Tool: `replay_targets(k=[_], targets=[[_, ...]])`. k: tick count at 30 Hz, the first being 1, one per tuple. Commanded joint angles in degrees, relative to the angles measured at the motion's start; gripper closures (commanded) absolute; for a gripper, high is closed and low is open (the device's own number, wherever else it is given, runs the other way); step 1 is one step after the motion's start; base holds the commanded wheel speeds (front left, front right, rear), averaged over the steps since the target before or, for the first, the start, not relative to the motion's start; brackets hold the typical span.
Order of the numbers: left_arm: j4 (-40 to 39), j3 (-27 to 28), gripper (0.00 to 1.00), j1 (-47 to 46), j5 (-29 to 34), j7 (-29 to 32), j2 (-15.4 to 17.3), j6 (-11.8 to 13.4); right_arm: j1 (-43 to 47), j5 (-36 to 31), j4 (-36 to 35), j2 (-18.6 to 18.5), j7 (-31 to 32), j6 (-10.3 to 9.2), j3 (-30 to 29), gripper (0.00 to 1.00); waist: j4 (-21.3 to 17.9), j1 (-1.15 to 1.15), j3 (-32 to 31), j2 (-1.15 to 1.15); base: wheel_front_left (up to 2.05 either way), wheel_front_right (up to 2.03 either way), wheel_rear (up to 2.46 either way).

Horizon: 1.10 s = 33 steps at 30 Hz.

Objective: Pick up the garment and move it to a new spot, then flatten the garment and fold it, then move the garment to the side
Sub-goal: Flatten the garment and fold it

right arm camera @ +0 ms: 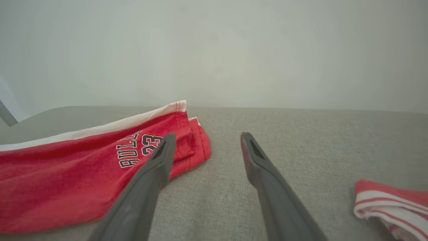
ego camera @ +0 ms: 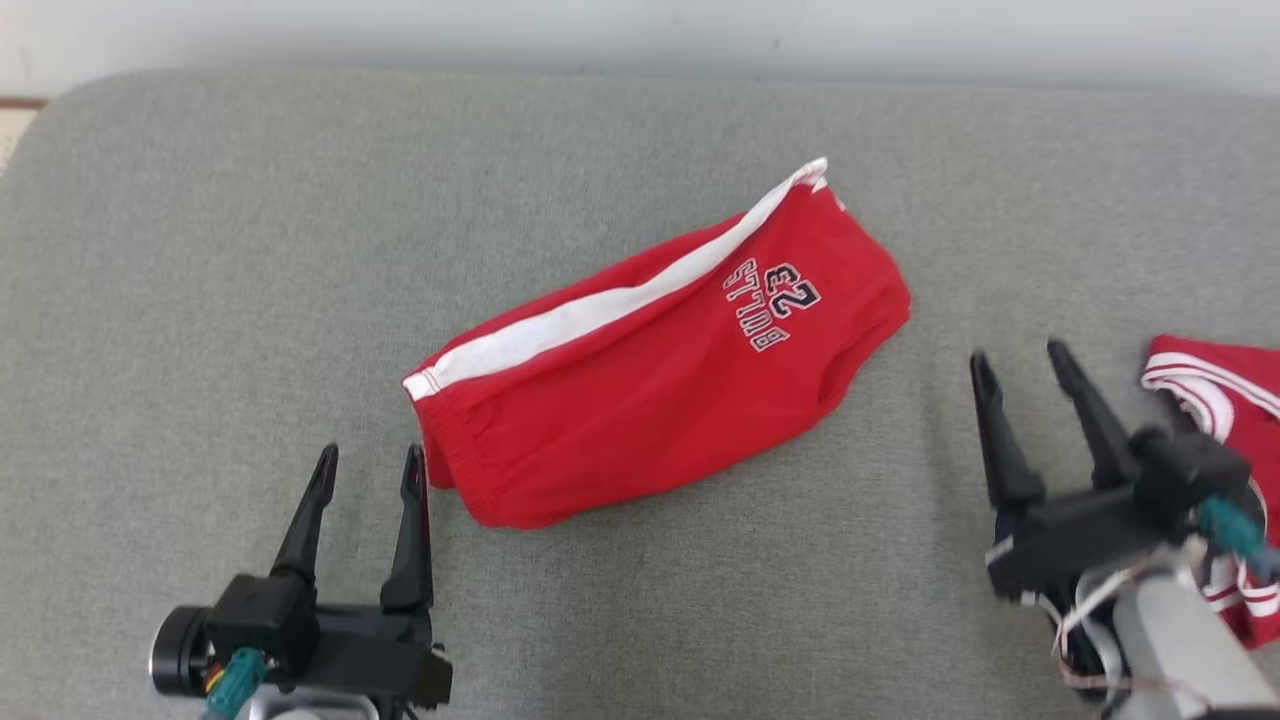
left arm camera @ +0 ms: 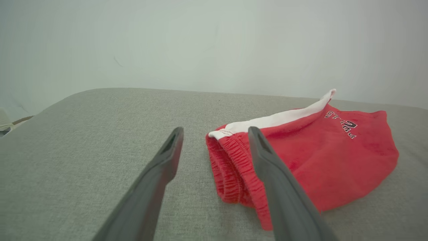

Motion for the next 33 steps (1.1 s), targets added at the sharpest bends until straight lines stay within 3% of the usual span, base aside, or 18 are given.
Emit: replay_targets(k=[1, 10, 21, 27, 33], targets=[[0.3, 0.0, 0.00, 1.4, 0.3, -0.2, 0.4, 0.2, 2.3, -1.5, -0.9, 0.4, -0.1, -0.06, -0.5, 0.00, -1.0, 0.01, -2.3, 0.00, 0.00, 0.00, 0.00], [2.4, 0.6, 0.00, 3.3, 0.2, -0.2, 1.1, 0.6, 10.4, -4.0, -4.9, 2.5, -0.1, -0.06, -2.8, 0.00, -1.5, 0.01, -4.1, 0.00, 0.00, 0.00, 0.00], [2.6, 0.1, 0.00, 2.6, 0.0, -0.1, 1.1, 1.0, 9.2, -3.6, -4.8, 1.9, -0.1, -0.06, -2.8, 0.00, -0.8, 0.01, -3.7, 0.00, 0.00, 0.00, 0.00], [1.6, -0.8, 0.00, 0.9, 0.5, -0.1, 0.6, 1.0, 1.6, -1.2, 0.2, -0.9, 0.3, -0.06, -0.8, 0.00, 0.8, 0.01, -1.0, 0.00, 0.00, 0.00, 0.00], [2.3, -3.6, 0.00, -2.1, 1.3, -0.1, -1.0, 0.3, -11.3, 2.9, 11.9, -4.3, 0.6, -0.06, 5.4, 0.00, 4.4, 0.01, 3.2, 0.00, 0.00, 0.00, 0.00]])
